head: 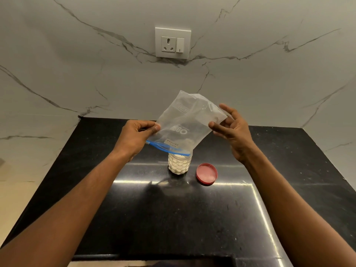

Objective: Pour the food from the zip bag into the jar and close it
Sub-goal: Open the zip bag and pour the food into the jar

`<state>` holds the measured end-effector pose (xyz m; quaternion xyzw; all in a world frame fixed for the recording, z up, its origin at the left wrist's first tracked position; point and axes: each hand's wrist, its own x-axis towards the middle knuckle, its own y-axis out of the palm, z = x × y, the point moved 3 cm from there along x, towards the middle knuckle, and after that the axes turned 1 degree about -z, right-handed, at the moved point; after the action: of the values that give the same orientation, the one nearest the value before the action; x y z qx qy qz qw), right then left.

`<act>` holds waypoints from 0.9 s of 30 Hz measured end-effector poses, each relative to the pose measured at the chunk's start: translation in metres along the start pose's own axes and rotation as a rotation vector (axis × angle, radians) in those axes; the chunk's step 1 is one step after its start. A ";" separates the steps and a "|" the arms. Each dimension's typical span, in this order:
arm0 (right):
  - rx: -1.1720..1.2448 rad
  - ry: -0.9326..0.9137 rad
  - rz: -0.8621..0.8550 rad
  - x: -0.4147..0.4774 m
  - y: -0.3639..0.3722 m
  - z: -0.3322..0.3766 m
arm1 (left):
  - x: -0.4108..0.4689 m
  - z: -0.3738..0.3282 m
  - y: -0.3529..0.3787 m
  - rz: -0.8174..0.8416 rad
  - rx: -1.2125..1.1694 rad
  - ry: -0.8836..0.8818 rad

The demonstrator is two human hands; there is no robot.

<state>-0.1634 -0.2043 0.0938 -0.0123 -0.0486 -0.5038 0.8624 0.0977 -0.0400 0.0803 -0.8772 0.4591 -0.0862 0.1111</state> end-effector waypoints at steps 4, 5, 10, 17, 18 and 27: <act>-0.191 -0.159 0.026 0.009 -0.007 0.021 | -0.003 -0.001 0.002 0.011 0.052 0.021; -0.251 -0.197 0.031 0.012 -0.006 0.025 | -0.003 -0.001 0.001 0.009 0.057 0.023; -0.369 -0.270 -0.007 0.020 -0.001 0.029 | -0.001 -0.003 0.002 0.063 0.103 0.067; -0.387 -0.217 -0.001 0.023 -0.003 0.026 | 0.010 -0.045 0.023 0.176 0.277 0.236; -0.402 -0.215 0.014 0.022 -0.002 0.028 | 0.012 -0.050 0.025 0.148 0.280 0.244; -0.724 -0.428 0.273 0.025 0.025 0.057 | 0.020 -0.047 0.033 0.155 0.255 0.214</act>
<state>-0.1337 -0.2095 0.1531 -0.4238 -0.0442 -0.3559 0.8317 0.0713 -0.0804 0.1176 -0.8038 0.5197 -0.2280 0.1784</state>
